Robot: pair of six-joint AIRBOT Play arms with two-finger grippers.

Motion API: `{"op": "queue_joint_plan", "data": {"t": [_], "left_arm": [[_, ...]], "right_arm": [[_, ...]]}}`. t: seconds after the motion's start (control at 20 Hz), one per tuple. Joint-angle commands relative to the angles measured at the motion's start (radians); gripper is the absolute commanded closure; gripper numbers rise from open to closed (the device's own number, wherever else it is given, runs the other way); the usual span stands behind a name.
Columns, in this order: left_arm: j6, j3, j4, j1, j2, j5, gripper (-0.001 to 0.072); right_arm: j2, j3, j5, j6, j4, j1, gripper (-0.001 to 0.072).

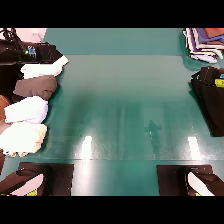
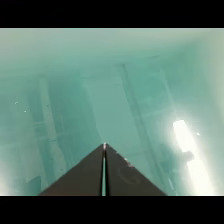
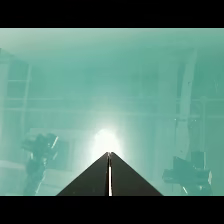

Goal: Fold the shirts.

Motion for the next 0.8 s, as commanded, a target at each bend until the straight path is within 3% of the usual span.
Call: {"op": "queue_joint_plan", "data": {"t": [0.0,0.6,0.75], "left_arm": [[0.000,0.000,0.000,-0.001,0.001,0.000,0.0682],[0.000,0.000,-0.025,-0.001,0.001,0.003,0.0682],[0.001,0.000,-0.036,-0.001,0.001,0.091,0.0682]], "right_arm": [[0.001,0.001,0.000,0.000,0.002,0.004,0.0698],[0.001,0.001,0.000,0.000,0.003,0.004,0.0698],[0.001,0.001,0.000,0.000,0.003,0.004,0.0698]]}}
